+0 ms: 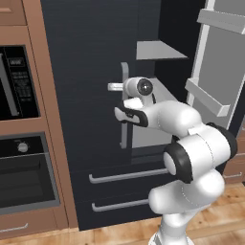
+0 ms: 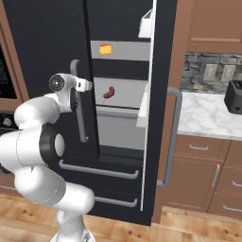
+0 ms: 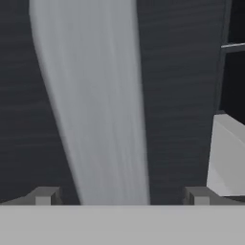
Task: Retrieve the sausage and cheese from the fridge and place them on the cutting board on the counter.
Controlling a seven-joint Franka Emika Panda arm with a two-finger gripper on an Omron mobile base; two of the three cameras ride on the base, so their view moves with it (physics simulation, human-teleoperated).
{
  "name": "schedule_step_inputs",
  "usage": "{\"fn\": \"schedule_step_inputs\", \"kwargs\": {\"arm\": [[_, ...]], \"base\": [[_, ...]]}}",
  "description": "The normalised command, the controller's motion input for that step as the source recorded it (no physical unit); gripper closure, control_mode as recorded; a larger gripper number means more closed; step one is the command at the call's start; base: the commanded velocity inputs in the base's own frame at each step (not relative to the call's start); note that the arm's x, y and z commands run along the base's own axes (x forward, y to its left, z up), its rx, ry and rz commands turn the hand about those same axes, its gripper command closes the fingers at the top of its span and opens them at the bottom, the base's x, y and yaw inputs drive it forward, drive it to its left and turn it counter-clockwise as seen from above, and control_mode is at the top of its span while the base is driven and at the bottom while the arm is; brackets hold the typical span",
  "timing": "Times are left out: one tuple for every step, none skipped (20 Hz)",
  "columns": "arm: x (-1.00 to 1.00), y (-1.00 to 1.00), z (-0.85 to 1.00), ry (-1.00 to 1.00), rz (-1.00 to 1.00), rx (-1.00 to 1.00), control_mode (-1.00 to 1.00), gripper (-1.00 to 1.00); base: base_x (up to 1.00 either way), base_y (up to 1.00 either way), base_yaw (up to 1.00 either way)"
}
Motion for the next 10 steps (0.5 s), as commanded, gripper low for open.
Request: {"fn": "schedule_step_inputs", "kwargs": {"arm": [[0.89,0.16,0.0,0.09,0.0,0.0,-1.0,-1.0],[0.89,0.17,0.0,0.09,-0.01,0.0,-1.0,-1.0],[0.93,0.21,0.0,0.1,0.0,0.0,-1.0,-1.0],[0.89,0.28,0.0,0.09,-0.01,0.0,-1.0,-1.0],[0.81,0.32,0.0,0.07,-0.02,0.0,-1.0,1.0],[0.62,0.36,-0.02,0.05,-0.04,0.0,-1.0,1.0],[0.37,0.29,0.0,0.04,-0.01,-0.03,-1.0,1.0],[0.26,0.26,0.0,0.04,-0.01,-0.02,-1.0,1.0],[0.0,0.23,0.0,0.03,-0.03,0.0,-1.0,1.0],[-0.09,0.26,0.0,0.0,-0.11,0.0,-1.0,1.0]], "base": [[0.0,0.0,0.0],[0.0,0.0,0.0],[0.0,0.0,0.0],[0.0,0.0,0.0],[0.0,0.0,0.0],[0.0,0.0,0.0],[0.0,0.0,0.0],[0.0,0.0,0.0],[0.0,0.0,0.0],[0.0,0.0,0.0]]}}
